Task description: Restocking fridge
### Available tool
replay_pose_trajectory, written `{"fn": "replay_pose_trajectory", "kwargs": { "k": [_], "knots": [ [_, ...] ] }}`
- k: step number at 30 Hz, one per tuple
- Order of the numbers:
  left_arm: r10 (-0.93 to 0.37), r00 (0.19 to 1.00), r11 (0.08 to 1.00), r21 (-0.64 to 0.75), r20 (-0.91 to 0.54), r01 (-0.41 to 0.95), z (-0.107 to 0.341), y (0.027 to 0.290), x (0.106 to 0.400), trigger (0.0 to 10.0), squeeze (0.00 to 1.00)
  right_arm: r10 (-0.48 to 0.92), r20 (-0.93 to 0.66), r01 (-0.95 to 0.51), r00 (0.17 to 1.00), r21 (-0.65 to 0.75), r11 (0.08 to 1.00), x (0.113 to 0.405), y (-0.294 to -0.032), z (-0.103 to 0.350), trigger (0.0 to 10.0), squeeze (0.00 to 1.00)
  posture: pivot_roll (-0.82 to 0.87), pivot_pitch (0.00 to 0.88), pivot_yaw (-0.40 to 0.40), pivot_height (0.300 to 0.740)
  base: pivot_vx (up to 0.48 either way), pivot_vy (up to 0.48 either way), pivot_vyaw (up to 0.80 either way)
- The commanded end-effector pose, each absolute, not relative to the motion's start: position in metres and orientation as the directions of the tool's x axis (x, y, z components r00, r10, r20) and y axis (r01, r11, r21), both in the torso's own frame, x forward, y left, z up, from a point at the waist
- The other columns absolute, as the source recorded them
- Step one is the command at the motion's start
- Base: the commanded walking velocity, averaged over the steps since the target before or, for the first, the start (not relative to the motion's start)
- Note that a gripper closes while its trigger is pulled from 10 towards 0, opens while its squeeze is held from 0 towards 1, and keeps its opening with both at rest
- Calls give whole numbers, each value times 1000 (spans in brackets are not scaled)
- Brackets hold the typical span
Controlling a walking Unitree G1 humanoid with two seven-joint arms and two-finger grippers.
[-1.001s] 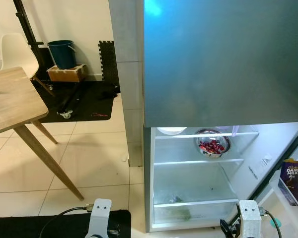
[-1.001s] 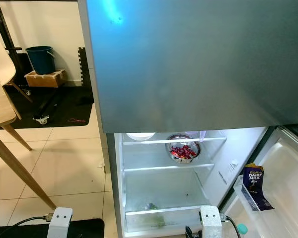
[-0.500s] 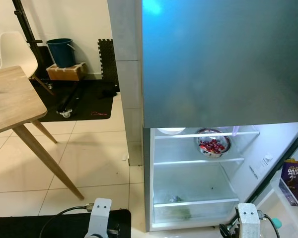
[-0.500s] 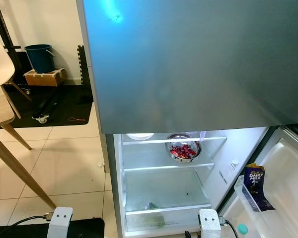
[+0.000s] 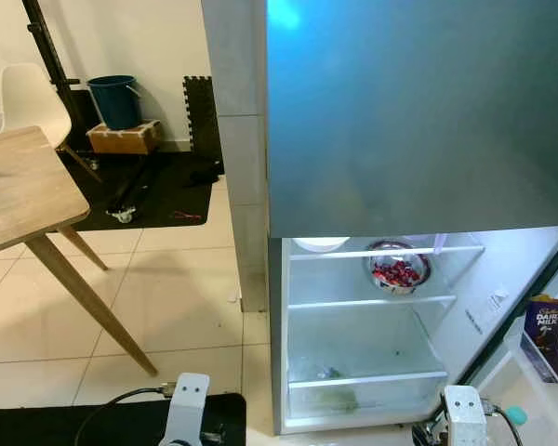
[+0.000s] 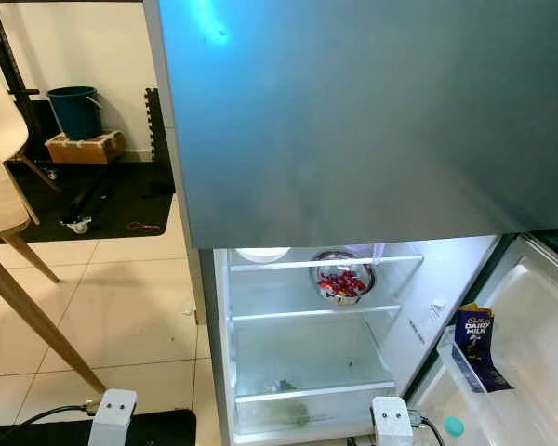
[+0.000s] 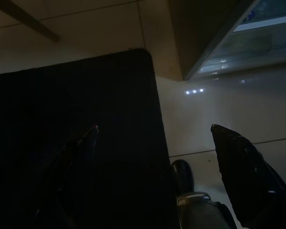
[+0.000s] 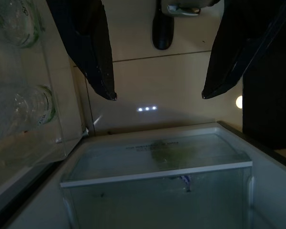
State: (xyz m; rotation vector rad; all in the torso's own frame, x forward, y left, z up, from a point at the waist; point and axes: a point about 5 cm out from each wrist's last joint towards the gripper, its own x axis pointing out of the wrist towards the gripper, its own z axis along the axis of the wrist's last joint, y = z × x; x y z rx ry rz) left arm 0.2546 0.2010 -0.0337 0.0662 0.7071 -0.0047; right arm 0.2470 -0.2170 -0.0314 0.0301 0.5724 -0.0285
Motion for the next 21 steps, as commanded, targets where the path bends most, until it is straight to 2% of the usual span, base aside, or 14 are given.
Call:
{"fn": "replay_pose_trajectory", "kwargs": {
  "k": [1,6,13,20,21],
  "knots": [
    [31,736,998,63,-676,16,-40,205,247,10000,0,-25,-580,45,814,21,999,237,-216,-40,10000,0,-84,110,32,734,0,0,0],
    [-8,743,996,62,-669,66,-37,201,250,10000,0,-30,-569,55,822,28,998,238,-216,-39,10000,0,-87,112,29,734,0,0,0],
    [-30,758,999,15,-652,52,-34,196,254,10000,0,-39,-565,68,824,30,997,236,-218,-39,10000,0,-90,119,36,734,0,0,0],
    [-33,755,997,30,-655,70,-35,193,255,10000,0,-43,-561,66,827,22,998,237,-221,-38,10000,0,-90,120,37,734,0,0,0],
    [-31,754,996,40,-656,75,-35,193,255,10000,0,-41,-560,63,827,20,998,238,-221,-37,10000,0,-90,117,37,734,0,-480,0]
  ]
}}
